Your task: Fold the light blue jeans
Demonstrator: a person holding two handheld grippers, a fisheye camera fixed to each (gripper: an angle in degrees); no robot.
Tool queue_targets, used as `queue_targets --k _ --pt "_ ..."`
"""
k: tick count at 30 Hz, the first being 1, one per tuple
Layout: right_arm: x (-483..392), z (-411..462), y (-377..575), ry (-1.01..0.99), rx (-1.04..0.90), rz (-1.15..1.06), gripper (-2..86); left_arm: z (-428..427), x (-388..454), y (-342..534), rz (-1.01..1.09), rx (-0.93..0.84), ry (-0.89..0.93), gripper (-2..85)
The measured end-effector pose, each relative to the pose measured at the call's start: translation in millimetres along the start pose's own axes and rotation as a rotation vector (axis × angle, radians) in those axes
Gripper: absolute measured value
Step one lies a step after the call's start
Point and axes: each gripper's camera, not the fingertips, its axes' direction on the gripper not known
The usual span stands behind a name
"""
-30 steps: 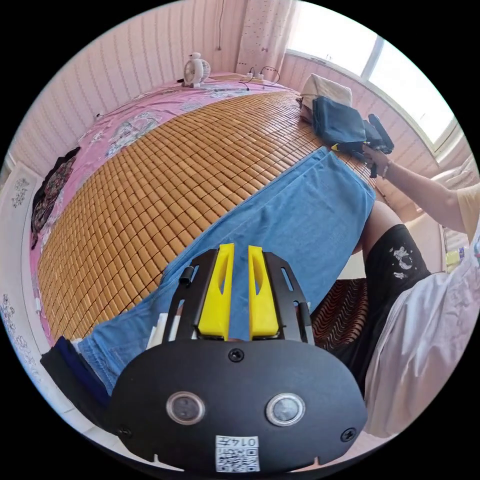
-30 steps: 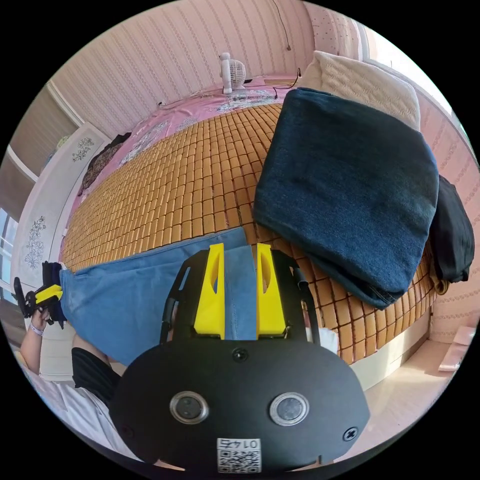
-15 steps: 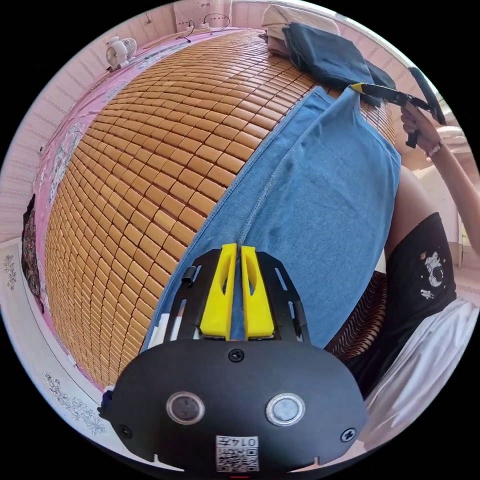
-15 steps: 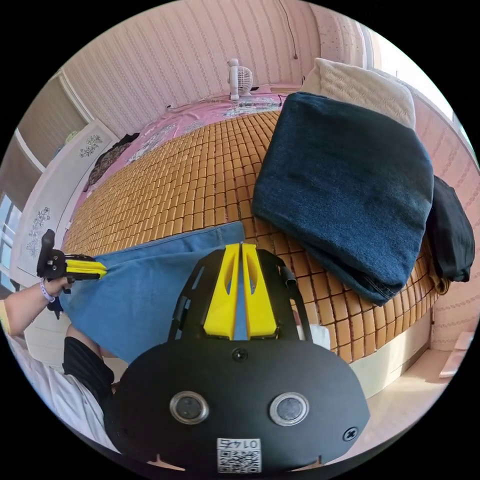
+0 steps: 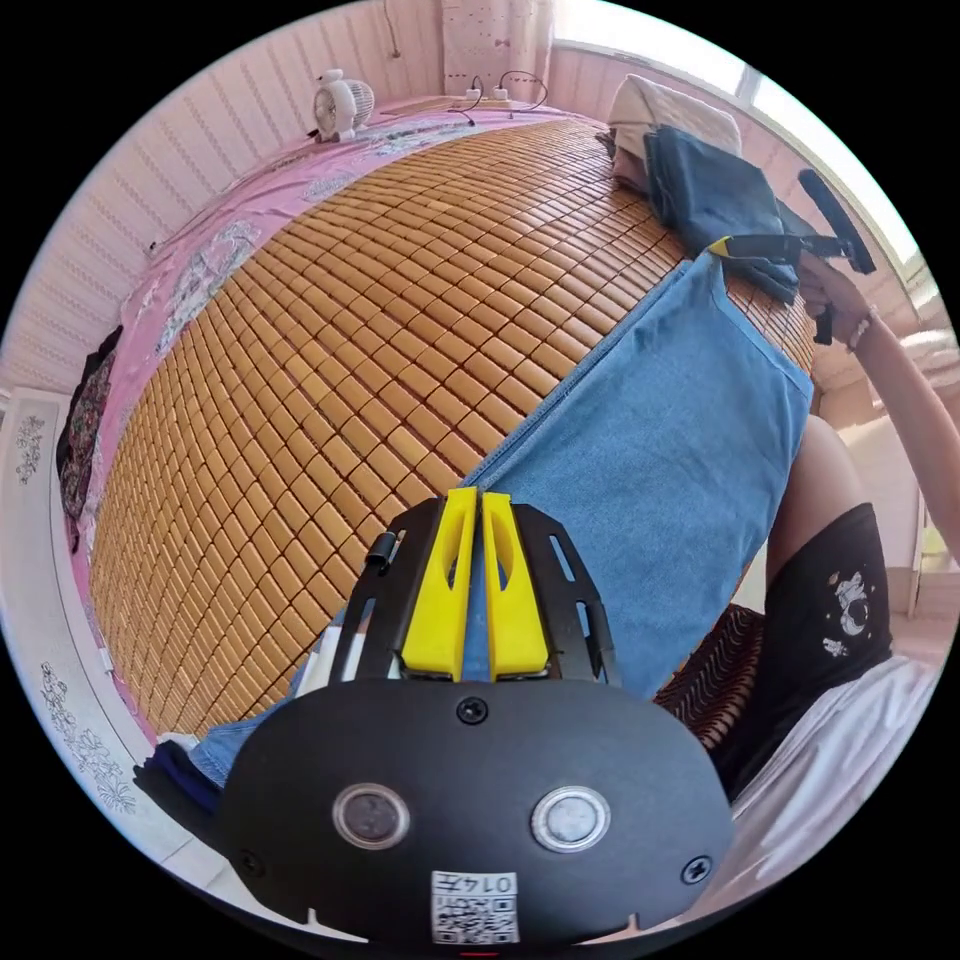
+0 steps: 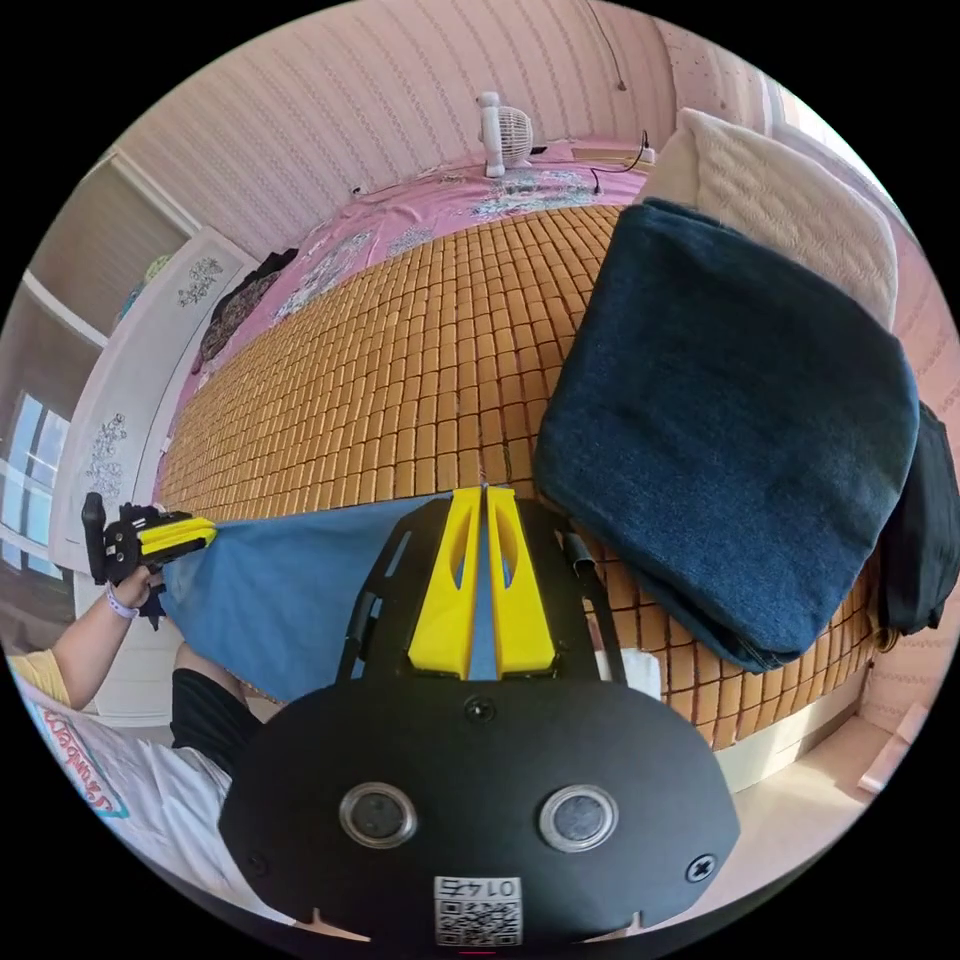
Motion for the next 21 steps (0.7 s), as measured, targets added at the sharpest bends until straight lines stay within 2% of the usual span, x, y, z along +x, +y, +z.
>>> queue_targets --k 2,6,10,12,16,21 --pt "10.1 8.5 7.6 0.014 -0.021 0.063 1.1 10.5 0.5 -0.9 -0.008 0.011 0.014 -0.9" --pt "16.7 -11.2 45.7 0.033 -0.011 0.021 4.3 12.3 10.1 -2.2 0.004 0.001 -0.036 -1.0" --pt "42.3 -30.3 109.0 0.075 -0.055 0.157 7.7 10.8 10.1 4.2 -0.005 0.025 -0.032 -1.0" --pt "55.3 -30.7 132.8 0.033 -0.084 0.253 8.8 8.9 7.1 8.9 -0.029 0.039 -0.012 -1.0" --pt "79.3 -12.4 156.8 -0.248 -0.127 0.394 8.2 4.7 9.2 11.6 -0.022 0.027 -0.028 -0.9" --pt "71.7 -22.1 149.6 -0.312 -0.024 0.338 2.6 -3.8 11.1 17.3 -0.004 0.007 -0.051 -1.0"
